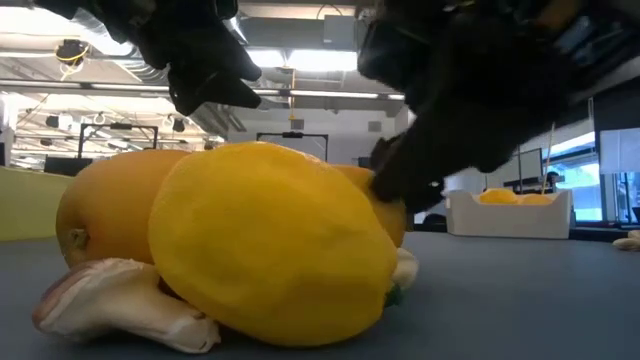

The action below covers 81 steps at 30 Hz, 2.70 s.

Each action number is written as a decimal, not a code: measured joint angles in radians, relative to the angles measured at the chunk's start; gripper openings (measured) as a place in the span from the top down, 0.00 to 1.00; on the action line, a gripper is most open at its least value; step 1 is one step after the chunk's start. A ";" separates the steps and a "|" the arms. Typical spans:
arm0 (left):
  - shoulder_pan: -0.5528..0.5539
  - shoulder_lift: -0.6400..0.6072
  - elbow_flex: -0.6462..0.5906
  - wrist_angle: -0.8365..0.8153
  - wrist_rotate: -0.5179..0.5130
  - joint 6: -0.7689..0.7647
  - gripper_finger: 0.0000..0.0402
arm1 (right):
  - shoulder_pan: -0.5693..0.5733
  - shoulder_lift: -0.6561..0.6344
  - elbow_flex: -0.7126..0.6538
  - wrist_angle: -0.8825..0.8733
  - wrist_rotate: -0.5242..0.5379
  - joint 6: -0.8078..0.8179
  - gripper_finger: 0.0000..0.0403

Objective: Sort produce into baskets
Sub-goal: Put the lemon into the white bin

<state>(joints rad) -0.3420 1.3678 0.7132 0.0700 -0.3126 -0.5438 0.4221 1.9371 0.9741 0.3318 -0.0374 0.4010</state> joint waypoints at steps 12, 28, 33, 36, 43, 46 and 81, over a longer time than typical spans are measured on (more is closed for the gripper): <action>0.000 0.000 0.000 -0.003 -0.010 0.028 0.57 | -0.046 0.010 0.000 -0.001 -0.005 -0.022 0.34; 0.003 0.000 0.000 -0.006 -0.014 0.053 0.57 | -0.056 -0.008 0.001 -0.060 0.000 -0.035 0.67; 0.003 0.000 0.000 -0.006 -0.014 0.056 0.57 | -0.056 -0.086 -0.001 -0.190 0.047 -0.033 0.67; 0.003 0.000 0.000 -0.006 -0.014 0.067 0.57 | -0.057 -0.163 -0.001 -0.286 0.047 -0.012 0.67; 0.003 0.000 0.000 -0.006 -0.014 0.068 0.57 | -0.063 -0.389 -0.001 -0.647 0.143 -0.001 0.66; 0.003 0.000 0.000 -0.006 -0.015 0.067 0.57 | -0.063 -0.493 -0.001 -0.818 0.232 0.016 0.66; 0.047 0.000 0.000 -0.004 -0.086 0.072 0.57 | -1.064 -0.826 -0.276 -0.802 0.428 -0.227 0.65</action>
<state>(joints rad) -0.2954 1.3678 0.7128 0.0662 -0.3985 -0.4717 -0.6417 1.1109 0.6979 -0.4700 0.3909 0.1744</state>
